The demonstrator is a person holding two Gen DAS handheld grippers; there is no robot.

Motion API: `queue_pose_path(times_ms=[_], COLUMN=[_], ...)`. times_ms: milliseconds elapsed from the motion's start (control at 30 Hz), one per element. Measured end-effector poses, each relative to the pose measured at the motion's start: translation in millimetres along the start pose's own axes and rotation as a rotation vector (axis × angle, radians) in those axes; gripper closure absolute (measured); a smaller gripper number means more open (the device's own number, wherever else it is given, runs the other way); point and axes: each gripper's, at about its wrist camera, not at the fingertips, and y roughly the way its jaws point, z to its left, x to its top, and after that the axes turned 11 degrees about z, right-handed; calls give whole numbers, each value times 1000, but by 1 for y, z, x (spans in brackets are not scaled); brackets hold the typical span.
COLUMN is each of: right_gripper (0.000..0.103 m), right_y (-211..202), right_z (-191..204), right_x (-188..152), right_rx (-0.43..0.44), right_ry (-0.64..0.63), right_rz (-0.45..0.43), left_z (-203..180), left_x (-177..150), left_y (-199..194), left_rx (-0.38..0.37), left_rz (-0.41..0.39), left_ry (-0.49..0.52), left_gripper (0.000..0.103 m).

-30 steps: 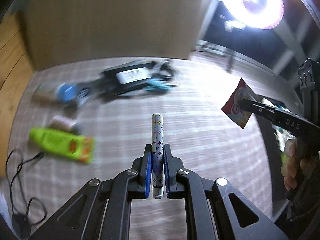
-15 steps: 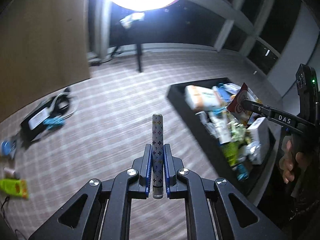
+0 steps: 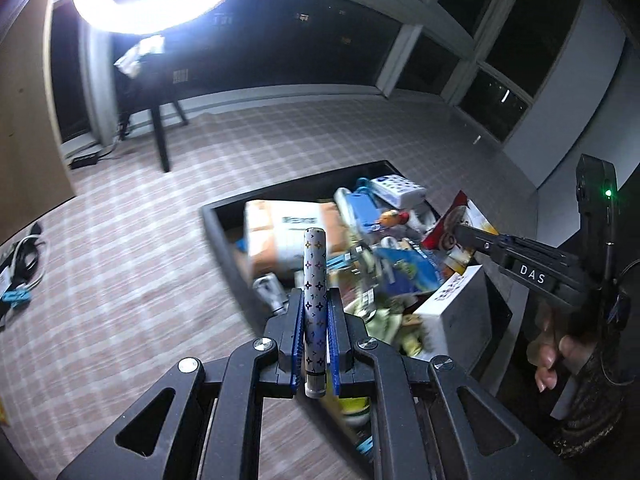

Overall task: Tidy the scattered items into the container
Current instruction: 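Carry both items to the black box and open both tools to drop them, then return both tools to the scattered items on the floor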

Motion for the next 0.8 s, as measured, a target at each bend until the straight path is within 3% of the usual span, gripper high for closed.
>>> queue_pose_path(times_ms=[167, 200, 233, 267, 300, 333, 600, 800], right_gripper=[90, 87, 69, 44, 35, 32, 32, 32], right_y=[4, 5, 7, 6, 4, 1, -1, 1], right_z=[-16, -16, -15, -14, -12, -9, 19, 46], right_x=[7, 9, 11, 12, 11, 11, 24, 29], right_rx=[8, 0, -14, -26, -34, -38, -20, 56], right_ry=[-7, -18, -27, -32, -42, -57, -137, -179], right_rz=[-2, 0, 1, -8, -30, -51, -79, -71], left_z=[-25, -31, -34, -36, -37, -37, -25, -4], left_x=[12, 14, 17, 18, 17, 17, 16, 7], left_y=[16, 19, 21, 21, 17, 15, -9, -31], left_rx=[-8, -11, -6, -2, 6, 23, 153, 209], left_rz=[21, 29, 35, 29, -1, -23, -80, -111], left_ry=[29, 40, 41, 39, 37, 33, 12, -30], left_gripper=[92, 78, 64, 41, 37, 37, 37, 37])
